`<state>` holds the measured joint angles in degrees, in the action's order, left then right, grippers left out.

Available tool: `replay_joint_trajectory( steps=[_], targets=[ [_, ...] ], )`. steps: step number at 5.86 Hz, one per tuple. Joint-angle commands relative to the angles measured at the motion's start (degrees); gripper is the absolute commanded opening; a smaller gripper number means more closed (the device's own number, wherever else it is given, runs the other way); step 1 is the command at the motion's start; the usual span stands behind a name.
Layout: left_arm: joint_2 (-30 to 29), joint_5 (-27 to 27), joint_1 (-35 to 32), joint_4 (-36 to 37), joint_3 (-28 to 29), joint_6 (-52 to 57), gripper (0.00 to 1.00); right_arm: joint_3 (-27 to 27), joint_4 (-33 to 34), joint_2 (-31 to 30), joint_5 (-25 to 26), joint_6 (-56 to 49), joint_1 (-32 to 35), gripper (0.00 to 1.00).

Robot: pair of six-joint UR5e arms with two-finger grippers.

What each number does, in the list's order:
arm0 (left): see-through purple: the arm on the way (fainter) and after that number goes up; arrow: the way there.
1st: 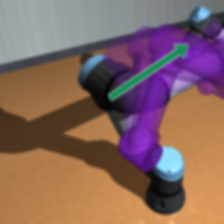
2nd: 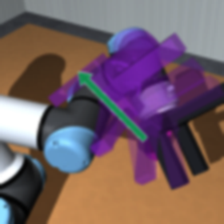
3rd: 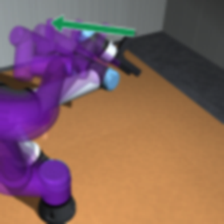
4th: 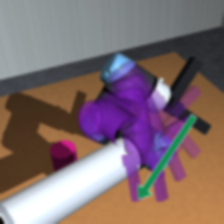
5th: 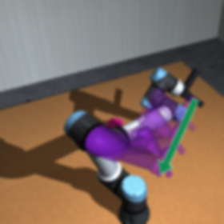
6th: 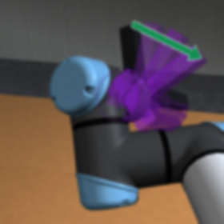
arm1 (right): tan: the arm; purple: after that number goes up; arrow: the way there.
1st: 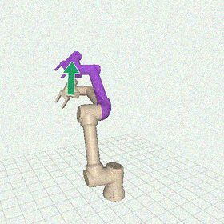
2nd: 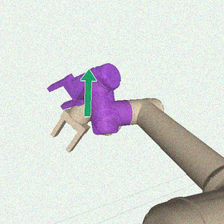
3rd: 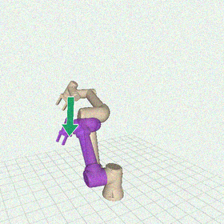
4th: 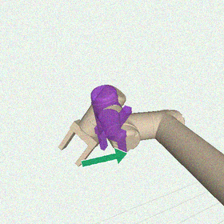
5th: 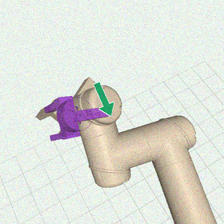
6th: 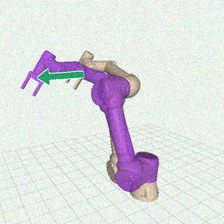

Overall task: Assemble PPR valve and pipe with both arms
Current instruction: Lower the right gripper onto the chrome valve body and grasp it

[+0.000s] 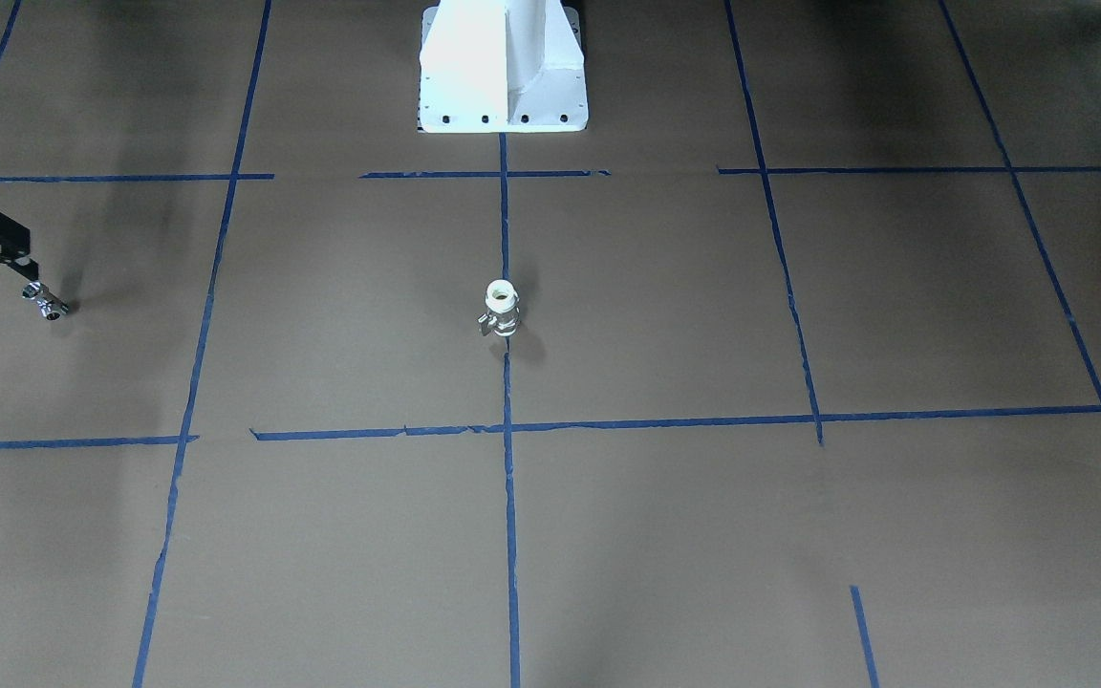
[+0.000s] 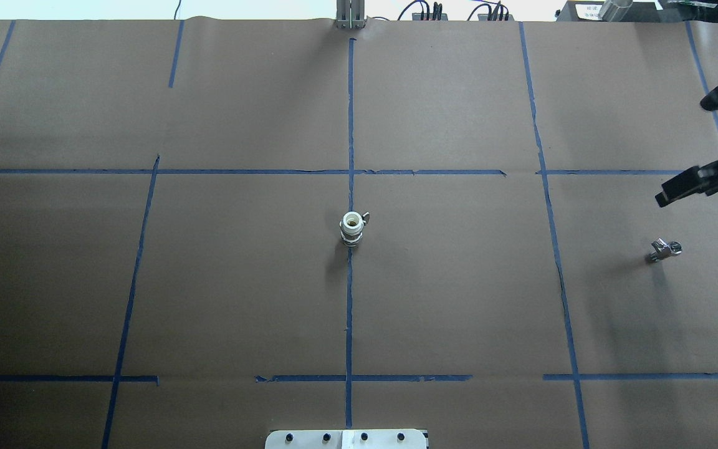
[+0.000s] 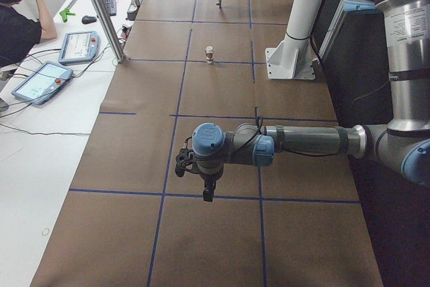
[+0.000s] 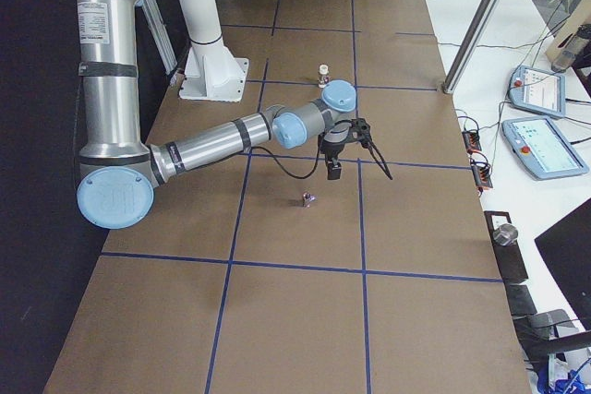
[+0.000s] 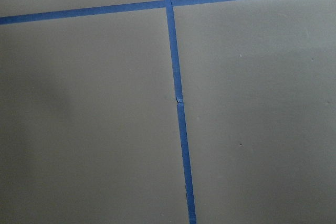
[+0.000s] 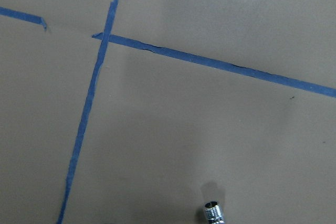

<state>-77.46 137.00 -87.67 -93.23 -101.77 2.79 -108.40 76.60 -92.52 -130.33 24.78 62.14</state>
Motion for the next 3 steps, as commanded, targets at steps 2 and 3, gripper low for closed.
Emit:
replay_joint_trajectory(
  steps=[2,3],
  targets=[
    [-0.06,0.02,-0.05,-0.03,0.34,0.02,1.0,5.01,-17.15,-7.59,8.67,2.74,-9.9,1.0],
    [-0.06,0.02,-0.05,-0.03,0.52,0.02,1.0,8.61,-22.67,-7.59,8.6,2.65,-10.28,1.0]
  ],
)
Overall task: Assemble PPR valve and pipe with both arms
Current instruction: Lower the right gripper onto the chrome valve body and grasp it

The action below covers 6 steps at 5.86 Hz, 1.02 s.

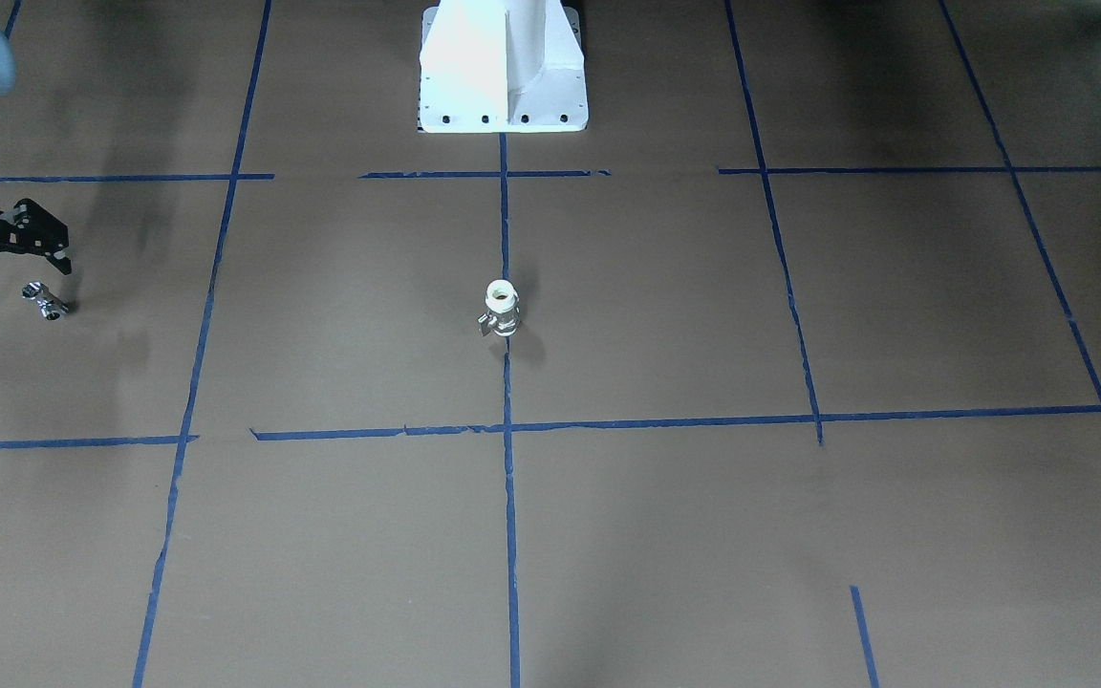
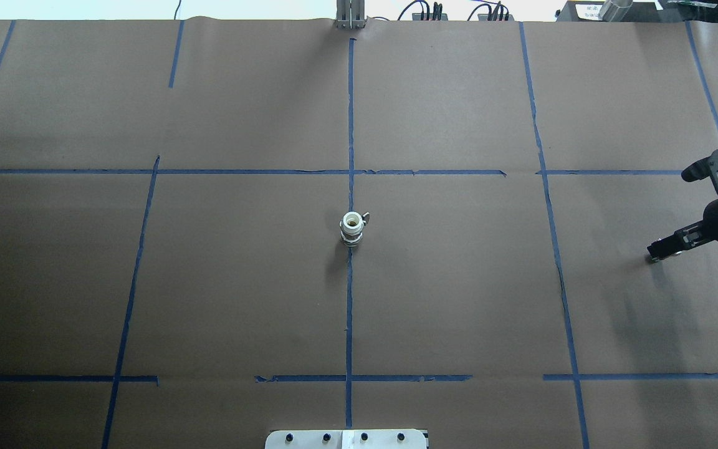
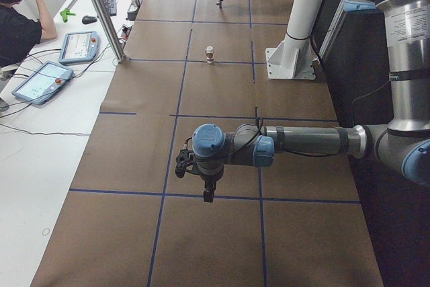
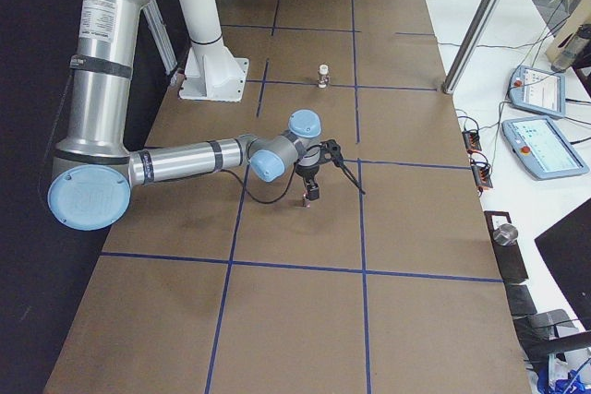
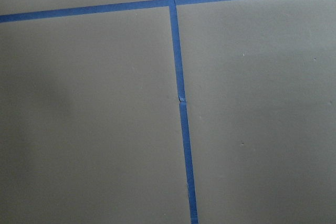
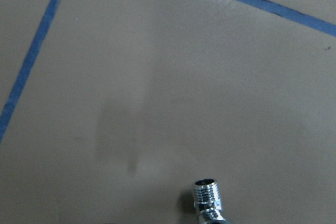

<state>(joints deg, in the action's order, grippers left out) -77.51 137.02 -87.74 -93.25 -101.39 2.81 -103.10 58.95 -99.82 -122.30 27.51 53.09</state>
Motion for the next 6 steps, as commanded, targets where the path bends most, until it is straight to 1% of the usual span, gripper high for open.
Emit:
replay_joint_trajectory(
  steps=[1,2,3,4,6],
  targets=[
    [-0.01,0.0,0.02,0.0,0.14,0.0,1.0,4.13,-5.85,-0.46,0.57,-0.17,-1.5,0.99],
    [-0.01,0.0,0.02,0.0,0.14,0.0,1.0,4.14,-5.86,-0.55,0.75,-0.26,-1.5,0.83],
    [-0.01,0.0,0.02,0.0,0.14,0.0,1.0,4.23,-5.77,-0.38,0.84,-0.35,-1.59,0.34],
    [-0.01,0.0,0.02,0.0,0.14,0.0,1.0,3.97,-5.77,-0.11,0.84,-0.44,-1.5,0.23],
    [-0.01,0.0,0.02,0.0,0.14,0.0,1.0,2.65,-5.86,0.07,0.31,-1.4,-0.37,0.05]
  ],
)
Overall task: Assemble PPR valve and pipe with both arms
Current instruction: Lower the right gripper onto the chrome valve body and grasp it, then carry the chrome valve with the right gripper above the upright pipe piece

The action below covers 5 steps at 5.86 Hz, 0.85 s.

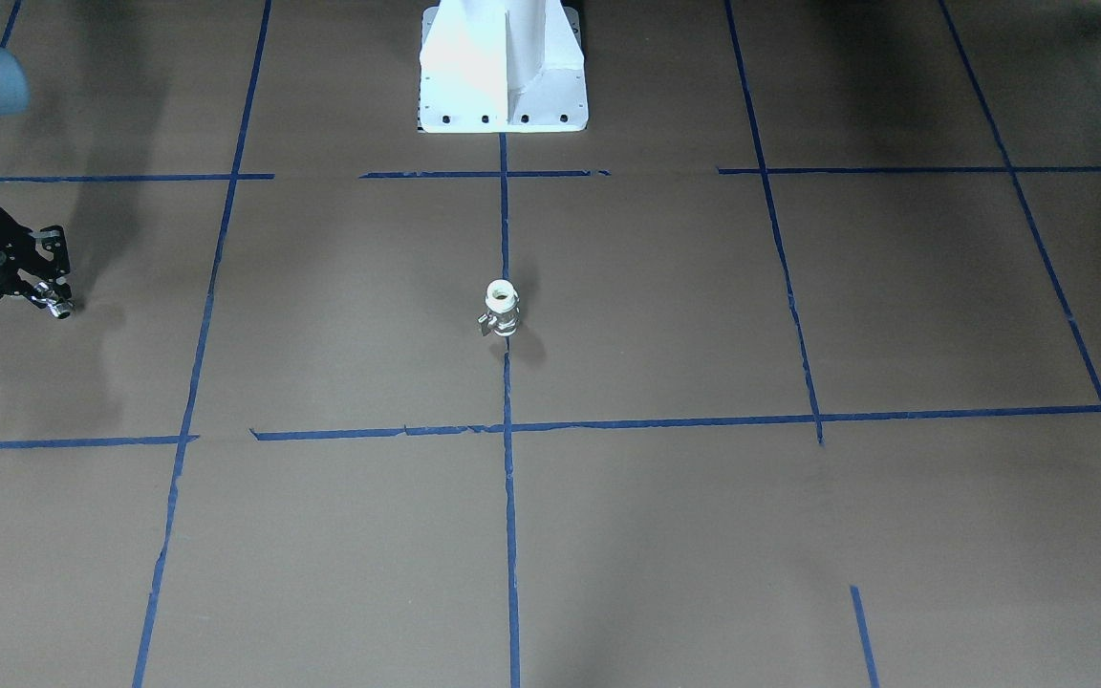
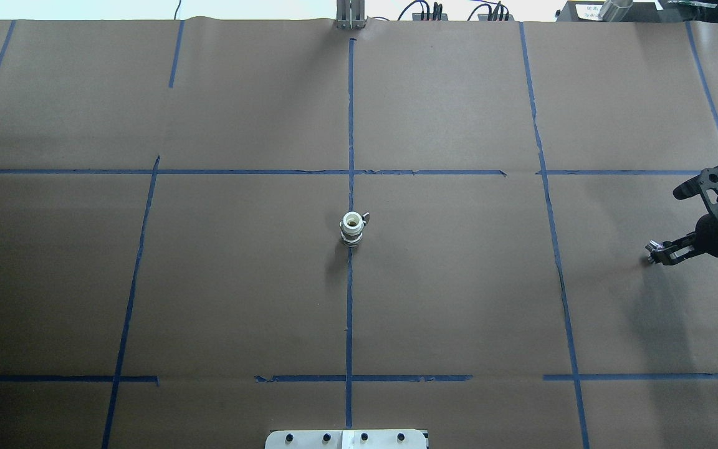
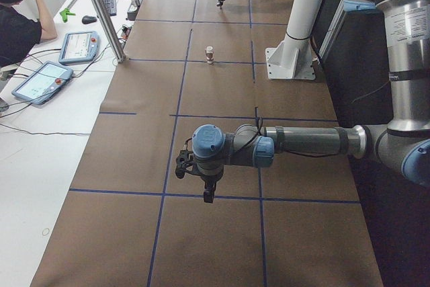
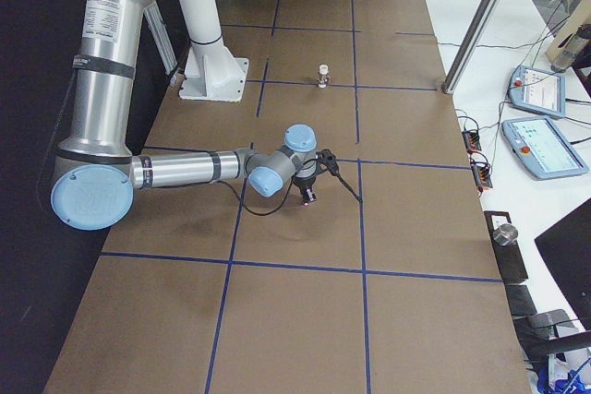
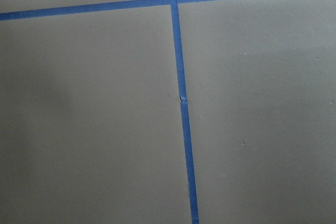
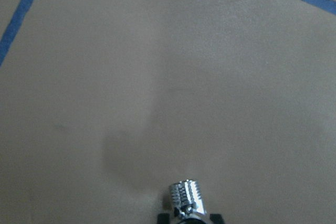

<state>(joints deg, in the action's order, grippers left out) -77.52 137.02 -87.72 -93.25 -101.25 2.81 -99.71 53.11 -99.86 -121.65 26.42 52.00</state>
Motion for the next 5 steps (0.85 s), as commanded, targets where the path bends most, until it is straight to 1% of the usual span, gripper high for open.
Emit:
replay_joint_trajectory(
  steps=[1,2,3,4,5],
  targets=[
    [0.0,0.0,0.0,0.0,-0.09,0.0,1.0,-3.88,0.67,-0.07,-1.12,-0.23,1.34,0.03],
    [0.0,0.0,0.0,0.0,-0.09,0.0,1.0,-6.87,1.81,0.45,-1.39,0.56,1.7,0.01],
    [0.0,0.0,0.0,0.09,0.0,-0.09,1.0,-10.56,9.31,4.28,-1.39,0.65,1.62,0.01],
    [0.26,-0.52,0.0,0.17,0.35,0.17,1.0,-12.07,17.13,11.02,-1.57,1.87,1.53,0.02],
    [0.26,-0.79,0.0,0.26,0.61,0.0,1.0,-12.43,21.03,16.92,-1.66,7.54,-0.3,0.0]
  ],
)
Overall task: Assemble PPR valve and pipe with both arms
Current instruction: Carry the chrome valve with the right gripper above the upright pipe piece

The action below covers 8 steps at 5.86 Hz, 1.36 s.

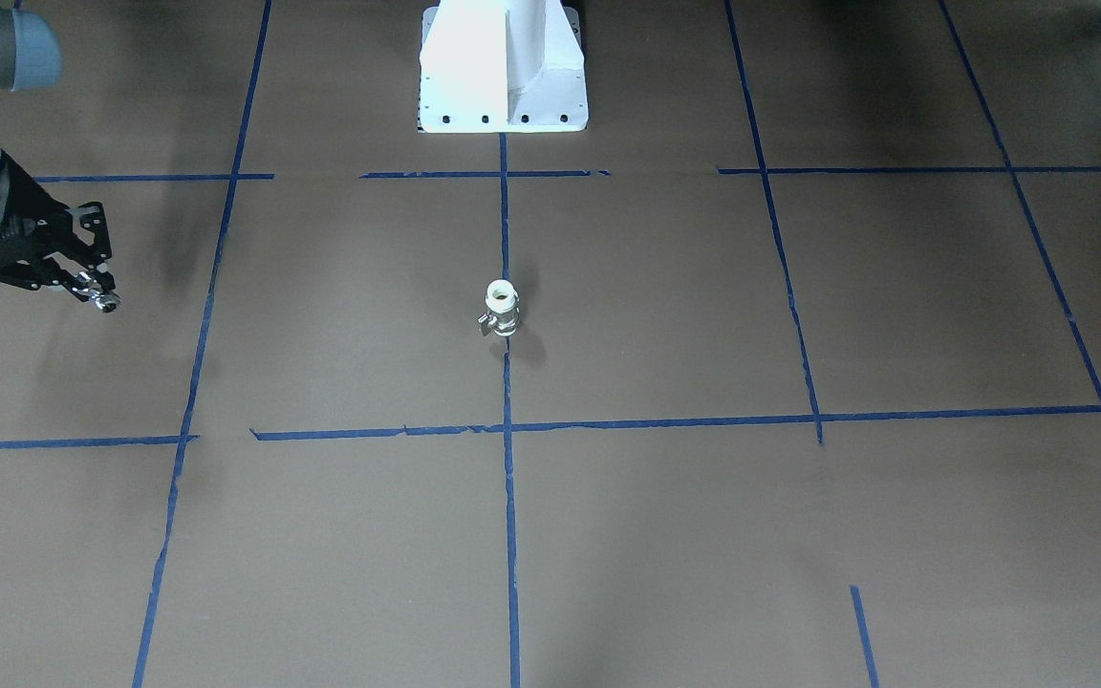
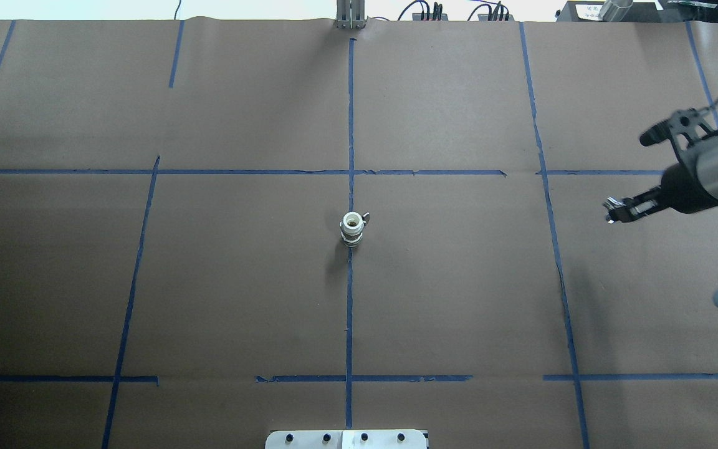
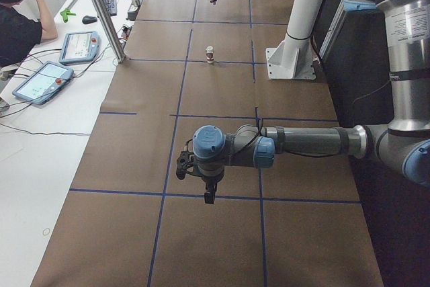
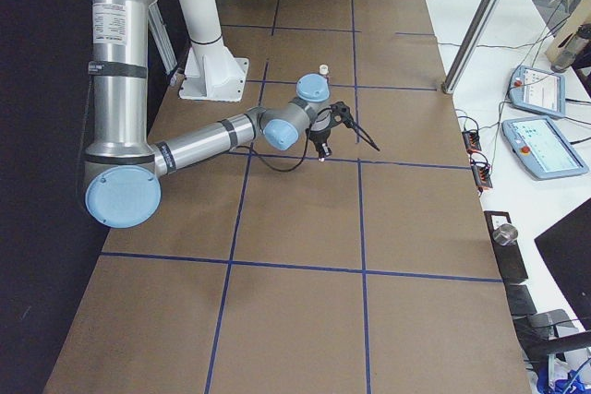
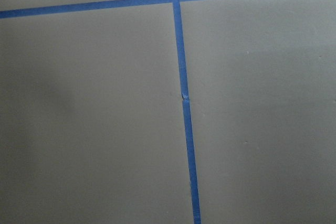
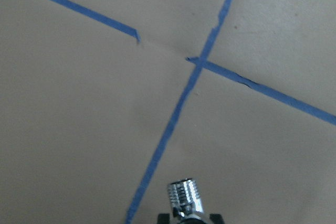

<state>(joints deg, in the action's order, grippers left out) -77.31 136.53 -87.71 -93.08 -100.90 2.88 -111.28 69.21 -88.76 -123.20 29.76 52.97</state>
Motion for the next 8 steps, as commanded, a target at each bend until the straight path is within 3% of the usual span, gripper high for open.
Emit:
replay_joint_trajectory(
  steps=[1,2,3,4,5,7,8],
  targets=[
    [-0.12,-0.3,0.0,0.35,0.0,-0.15,1.0,-0.43,5.23,11.36,0.33,12.78,-5.46,0.0],
    [-0.12,-0.21,0.0,0.26,-0.26,-0.24,1.0,0.09,11.94,20.03,1.72,15.48,-9.51,0.0],
    [-0.38,-0.13,0.0,0.26,-0.35,-0.33,1.0,0.53,25.14,30.73,5.04,15.68,-12.86,0.0],
    [-0.56,-0.04,0.0,0.18,0.17,-0.33,1.0,2.02,30.67,37.45,7.6,17.33,-15.41,0.0],
    [-0.64,0.05,0.0,0.09,0.17,-0.42,1.0,4.73,30.55,41.52,10.06,22.39,-18.22,0.0],
    [-0.65,0.23,0.09,0.09,0.17,-0.42,1.0,14.2,30.37,49.88,15.07,22.8,-21.14,0.0],
    [-0.65,0.23,0.09,0.09,0.17,-0.42,1.0,14.34,30.37,49.65,18.58,22.62,-23.07,0.0]
  ],
)
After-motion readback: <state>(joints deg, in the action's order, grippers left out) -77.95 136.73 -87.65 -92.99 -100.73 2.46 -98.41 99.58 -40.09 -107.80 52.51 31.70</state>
